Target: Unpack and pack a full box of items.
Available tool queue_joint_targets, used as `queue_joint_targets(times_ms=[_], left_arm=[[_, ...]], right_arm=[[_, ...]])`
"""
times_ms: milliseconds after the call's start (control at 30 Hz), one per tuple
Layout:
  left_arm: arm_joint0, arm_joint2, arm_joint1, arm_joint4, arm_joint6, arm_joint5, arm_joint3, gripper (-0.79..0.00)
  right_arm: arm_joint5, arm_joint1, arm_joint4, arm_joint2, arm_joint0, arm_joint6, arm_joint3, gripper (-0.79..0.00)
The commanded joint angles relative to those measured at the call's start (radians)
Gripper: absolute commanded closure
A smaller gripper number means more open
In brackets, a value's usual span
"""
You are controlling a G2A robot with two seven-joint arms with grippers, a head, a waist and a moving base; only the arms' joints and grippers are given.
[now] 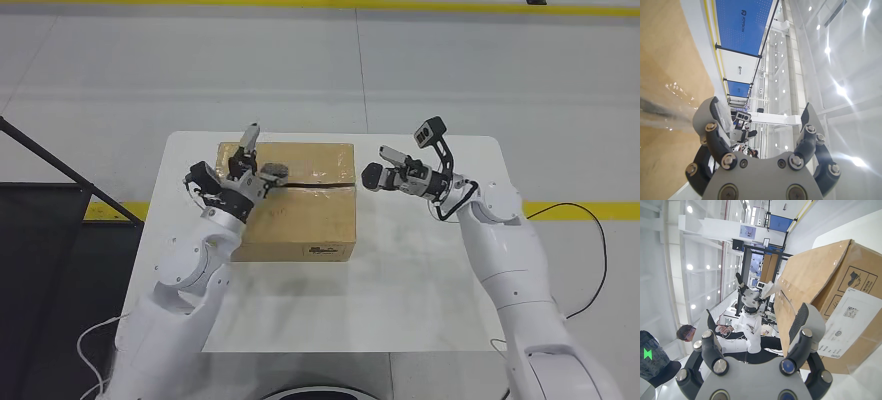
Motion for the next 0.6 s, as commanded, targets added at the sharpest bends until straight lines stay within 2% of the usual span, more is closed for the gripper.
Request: queue_joint_targets(times_ms=[0, 567], left_arm=[[-0.009, 0.012, -0.003, 0.001, 0.001, 0.005, 0.015, -0.785], [-0.036, 0.073, -0.019, 0.053, -0.004, 0.026, 0.066, -0.785]], right_arm=[[-0.003, 0.002, 0.004, 0.002, -0.002, 0.002, 0.0, -0.785], [-0.017, 0.012, 0.027, -0.006, -0.005, 0.005, 0.007, -0.785]])
